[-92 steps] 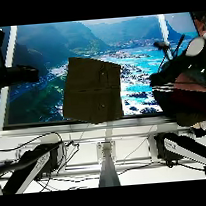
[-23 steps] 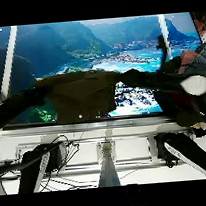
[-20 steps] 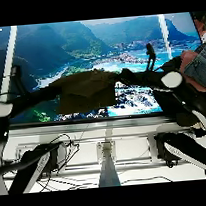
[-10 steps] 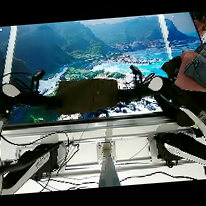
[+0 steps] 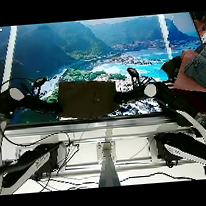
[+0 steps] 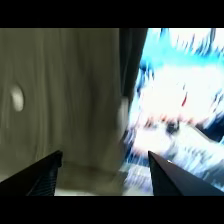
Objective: Fold the clothes and pants, and hang the long-sleeved shirts on hangers.
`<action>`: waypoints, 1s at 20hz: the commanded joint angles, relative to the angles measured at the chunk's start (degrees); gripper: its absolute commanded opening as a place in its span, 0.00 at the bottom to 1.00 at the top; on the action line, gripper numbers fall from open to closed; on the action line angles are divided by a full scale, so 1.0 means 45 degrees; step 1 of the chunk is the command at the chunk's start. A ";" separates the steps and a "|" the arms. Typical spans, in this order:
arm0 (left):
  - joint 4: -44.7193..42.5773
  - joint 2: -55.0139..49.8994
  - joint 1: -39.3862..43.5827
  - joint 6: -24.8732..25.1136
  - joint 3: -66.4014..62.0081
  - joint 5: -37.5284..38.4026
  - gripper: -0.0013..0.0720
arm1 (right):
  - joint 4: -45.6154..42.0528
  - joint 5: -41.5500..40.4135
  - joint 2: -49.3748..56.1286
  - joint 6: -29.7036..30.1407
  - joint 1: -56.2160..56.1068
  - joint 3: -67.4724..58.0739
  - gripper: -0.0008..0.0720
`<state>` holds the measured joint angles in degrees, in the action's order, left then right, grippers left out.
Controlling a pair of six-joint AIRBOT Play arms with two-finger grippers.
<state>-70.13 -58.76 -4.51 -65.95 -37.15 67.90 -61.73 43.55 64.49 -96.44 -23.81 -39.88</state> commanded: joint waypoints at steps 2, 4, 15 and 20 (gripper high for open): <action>0.0063 -0.0010 0.0000 -0.0019 0.0044 -0.0908 0.96 | 0.0685 0.1302 0.0423 0.0568 0.3084 -0.0797 0.84; 0.0068 -0.0015 0.0000 -0.0019 0.0049 -0.0903 0.96 | 0.2909 0.2943 0.1107 0.2642 0.4221 -0.0884 0.84; 0.0058 -0.0015 0.0000 -0.0495 0.0053 -0.0908 0.96 | 0.6402 0.1321 0.4964 0.5965 0.2074 -0.1297 0.93; 0.0068 -0.0015 0.0000 -0.0495 0.0053 -0.1180 0.96 | 0.6411 0.1540 0.5717 0.5950 0.0967 -0.2521 0.89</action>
<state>-69.84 -58.78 -4.49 -68.05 -36.93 63.40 -32.99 50.59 87.96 -69.93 -16.62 -48.42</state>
